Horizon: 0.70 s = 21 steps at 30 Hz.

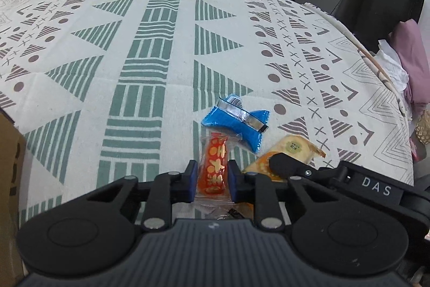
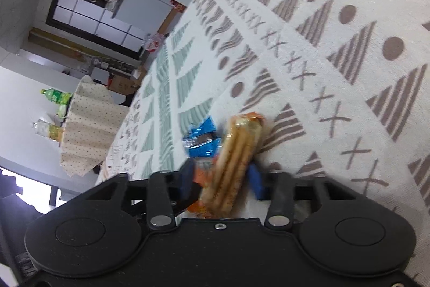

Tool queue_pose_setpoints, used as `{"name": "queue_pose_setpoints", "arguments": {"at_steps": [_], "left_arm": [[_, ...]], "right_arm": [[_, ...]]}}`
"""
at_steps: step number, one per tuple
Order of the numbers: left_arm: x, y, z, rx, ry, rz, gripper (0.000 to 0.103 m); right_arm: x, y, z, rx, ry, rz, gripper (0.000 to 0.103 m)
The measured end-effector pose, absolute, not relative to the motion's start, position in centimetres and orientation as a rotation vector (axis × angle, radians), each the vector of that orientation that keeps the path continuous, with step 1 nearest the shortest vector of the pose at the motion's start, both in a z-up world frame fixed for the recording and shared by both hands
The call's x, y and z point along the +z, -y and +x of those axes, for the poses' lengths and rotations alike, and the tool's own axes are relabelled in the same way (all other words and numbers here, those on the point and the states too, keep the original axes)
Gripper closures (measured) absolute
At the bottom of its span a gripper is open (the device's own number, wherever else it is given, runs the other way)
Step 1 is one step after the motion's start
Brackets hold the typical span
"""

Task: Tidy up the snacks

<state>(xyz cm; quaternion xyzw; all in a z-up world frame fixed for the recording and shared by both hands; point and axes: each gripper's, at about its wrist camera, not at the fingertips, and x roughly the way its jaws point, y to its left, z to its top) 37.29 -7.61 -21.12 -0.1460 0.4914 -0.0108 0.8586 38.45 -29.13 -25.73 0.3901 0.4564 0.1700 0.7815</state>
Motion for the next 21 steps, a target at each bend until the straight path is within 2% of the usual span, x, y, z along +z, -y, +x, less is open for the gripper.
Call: {"name": "queue_pose_setpoints", "arguments": {"at_steps": [8, 21], "left_arm": [[-19.1, 7.0, 34.8, 0.006, -1.008, -0.340, 0.084], [-12.7, 5.5, 29.2, 0.034, -0.908, -0.411, 0.084]], "right_arm": [[-24.4, 30.5, 36.2, 0.348, -0.956, 0.861, 0.077], [-18.3, 29.8, 32.6, 0.406, -0.876, 0.778, 0.077]]}}
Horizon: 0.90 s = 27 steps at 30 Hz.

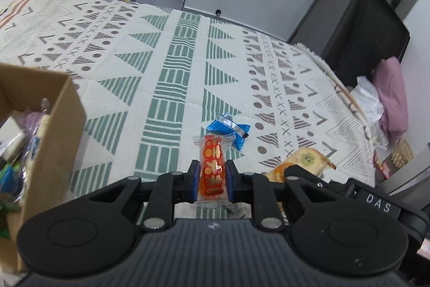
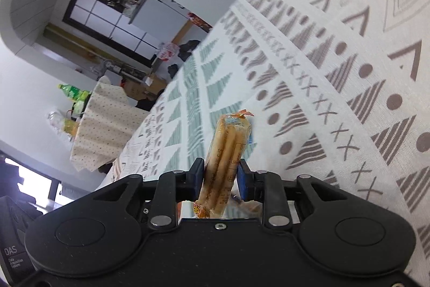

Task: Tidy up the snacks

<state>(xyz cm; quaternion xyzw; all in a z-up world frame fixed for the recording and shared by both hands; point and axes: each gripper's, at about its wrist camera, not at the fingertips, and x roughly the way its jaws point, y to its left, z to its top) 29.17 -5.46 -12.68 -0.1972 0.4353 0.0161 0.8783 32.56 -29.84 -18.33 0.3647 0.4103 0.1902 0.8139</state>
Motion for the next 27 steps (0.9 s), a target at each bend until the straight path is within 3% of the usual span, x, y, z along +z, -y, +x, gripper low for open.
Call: {"name": "queue_pose_setpoints", "arguments": {"at_steps": [19, 27], "left_arm": [[-7.1, 1.3, 22.8, 0.118, -0.762, -0.492, 0.088], [-8.3, -0.7, 22.7, 0.134, -0.850, -0.509, 0.089]], "right_arm": [[-11.2, 26.6, 28.0, 0.466, -0.789, 0.669, 0.077], [-10.7, 24.6, 26.8, 0.477, -0.800, 0.631, 0.077]]}}
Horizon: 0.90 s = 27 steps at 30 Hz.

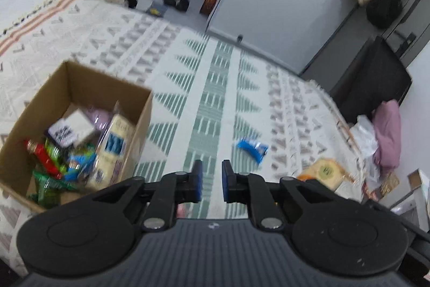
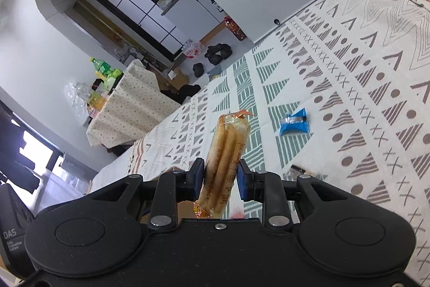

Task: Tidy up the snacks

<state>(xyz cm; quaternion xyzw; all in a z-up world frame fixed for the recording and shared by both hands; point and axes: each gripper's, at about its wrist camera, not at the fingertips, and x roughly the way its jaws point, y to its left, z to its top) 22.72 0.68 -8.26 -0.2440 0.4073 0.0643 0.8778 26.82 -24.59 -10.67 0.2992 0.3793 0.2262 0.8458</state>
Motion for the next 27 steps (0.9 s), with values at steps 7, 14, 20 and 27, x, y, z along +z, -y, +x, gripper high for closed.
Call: {"name": "queue_pose_setpoints", "arguments": {"at_steps": [7, 14, 20, 27], "left_arm": [[-11.1, 0.3, 22.5, 0.128, -0.948, -0.478, 0.085], [-13.0, 0.4, 23.2, 0.177, -0.989, -0.494, 0.062], [-14.1, 0.9, 24.1, 0.212, -1.003, -0.494, 0.054], [-16.3, 1.4, 25.7, 0.263, -1.039, -0.502, 0.054]], "right_arm": [[-11.4, 24.1, 25.8, 0.455, -0.821, 0.636, 0.077], [-12.3, 24.9, 25.7, 0.422, -0.832, 0.647, 0.077], [-13.2, 25.8, 26.1, 0.410, -0.840, 0.663, 0.077], [-14.7, 26.9, 26.9, 0.404, -0.855, 0.681, 0.077]]}}
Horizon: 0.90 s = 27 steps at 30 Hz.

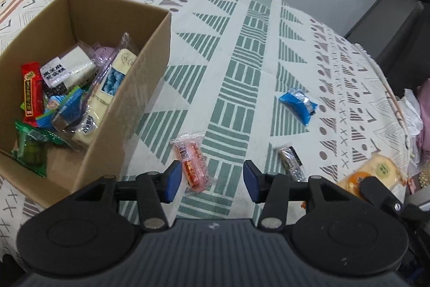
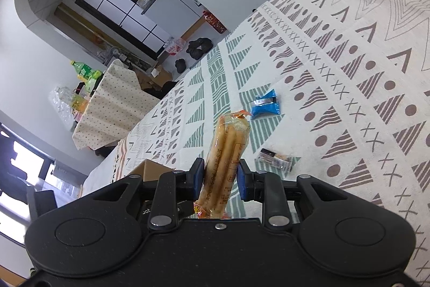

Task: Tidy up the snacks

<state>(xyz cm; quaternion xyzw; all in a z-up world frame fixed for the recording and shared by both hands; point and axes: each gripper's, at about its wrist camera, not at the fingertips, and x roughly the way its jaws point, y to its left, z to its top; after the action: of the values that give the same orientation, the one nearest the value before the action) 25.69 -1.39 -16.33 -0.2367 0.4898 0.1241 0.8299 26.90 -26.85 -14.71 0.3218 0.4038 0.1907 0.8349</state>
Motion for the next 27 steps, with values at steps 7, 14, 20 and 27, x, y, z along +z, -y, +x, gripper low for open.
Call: {"name": "queue_pose_setpoints", "arguments": {"at_steps": [7, 14, 20, 27], "left_arm": [[-18.7, 1.6, 27.0, 0.314, -1.071, -0.474, 0.054], [-20.0, 1.7, 27.5, 0.362, -1.074, -0.450, 0.054], [-20.7, 1.6, 27.5, 0.376, -1.056, -0.457, 0.061], [-20.5, 1.9, 27.3, 0.327, -1.059, -0.470, 0.085]], "right_arm": [[-16.9, 27.8, 27.6, 0.390, -0.890, 0.710, 0.077], [-18.0, 27.9, 28.2, 0.391, -0.915, 0.718, 0.077], [-18.3, 27.9, 28.4, 0.395, -0.920, 0.716, 0.077], [-17.9, 27.8, 28.1, 0.393, -0.919, 0.714, 0.077]]}}
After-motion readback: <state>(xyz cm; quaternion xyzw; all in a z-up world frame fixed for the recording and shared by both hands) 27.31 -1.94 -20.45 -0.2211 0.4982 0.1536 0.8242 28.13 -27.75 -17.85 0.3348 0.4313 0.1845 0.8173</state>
